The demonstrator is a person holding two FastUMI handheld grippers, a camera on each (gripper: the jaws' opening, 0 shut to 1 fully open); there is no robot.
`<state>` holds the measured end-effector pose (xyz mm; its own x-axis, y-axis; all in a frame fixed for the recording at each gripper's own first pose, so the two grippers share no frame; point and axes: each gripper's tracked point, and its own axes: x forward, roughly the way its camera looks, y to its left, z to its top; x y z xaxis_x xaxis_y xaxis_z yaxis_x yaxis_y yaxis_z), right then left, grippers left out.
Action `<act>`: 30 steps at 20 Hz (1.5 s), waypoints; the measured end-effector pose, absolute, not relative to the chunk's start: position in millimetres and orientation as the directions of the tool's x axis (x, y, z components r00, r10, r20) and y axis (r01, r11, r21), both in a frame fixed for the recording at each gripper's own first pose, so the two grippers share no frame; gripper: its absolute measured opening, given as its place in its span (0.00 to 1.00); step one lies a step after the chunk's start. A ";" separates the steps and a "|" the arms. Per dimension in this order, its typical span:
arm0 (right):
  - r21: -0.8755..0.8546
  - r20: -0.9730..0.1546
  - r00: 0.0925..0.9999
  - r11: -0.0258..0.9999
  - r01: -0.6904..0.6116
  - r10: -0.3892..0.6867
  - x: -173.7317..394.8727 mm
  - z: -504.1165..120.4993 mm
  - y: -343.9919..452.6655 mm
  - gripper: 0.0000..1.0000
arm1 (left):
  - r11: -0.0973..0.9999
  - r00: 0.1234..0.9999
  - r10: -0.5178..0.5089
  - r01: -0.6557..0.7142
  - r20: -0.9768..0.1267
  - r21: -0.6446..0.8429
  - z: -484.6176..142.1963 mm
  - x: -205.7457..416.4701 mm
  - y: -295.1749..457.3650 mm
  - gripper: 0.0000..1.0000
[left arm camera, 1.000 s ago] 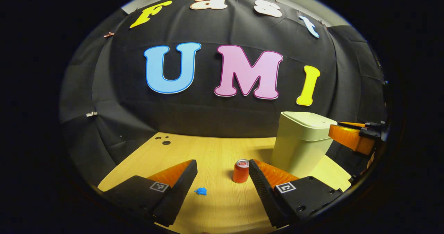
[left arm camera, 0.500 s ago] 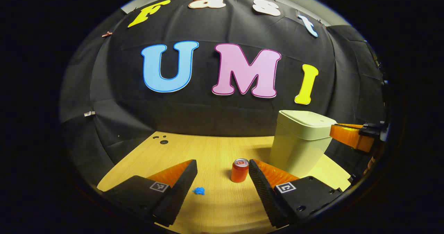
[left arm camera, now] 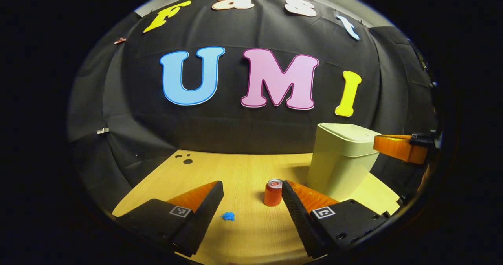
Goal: Press the lid of the desktop garbage bin to open it, pick up the crumpled paper on the desktop and throw it into the bin, then pick up the pop can on the desktop and drop it into the bin, and finally close the garbage bin lid.
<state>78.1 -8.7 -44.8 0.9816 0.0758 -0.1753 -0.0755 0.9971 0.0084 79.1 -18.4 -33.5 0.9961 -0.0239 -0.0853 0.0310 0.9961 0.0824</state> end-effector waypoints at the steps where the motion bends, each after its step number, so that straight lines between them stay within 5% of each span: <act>1: 0.014 -0.184 0.980 0.997 -0.075 0.076 75.9 -41.9 -12.6 0.05 | 0.996 0.996 -0.026 0.033 -0.089 0.085 -34.3 79.6 -19.2 0.96; 14: 0.029 -0.160 0.987 0.999 0.033 -0.028 128.5 -3.4 -81.6 0.05 | 0.996 0.991 -0.020 0.031 -0.129 0.089 -48.6 85.4 -18.5 0.96; 30: 0.018 -0.226 0.960 0.985 0.172 -0.164 183.3 -38.7 -148.0 0.05 | 0.995 0.982 0.042 -0.025 -0.182 0.098 -63.6 98.1 -3.8 0.96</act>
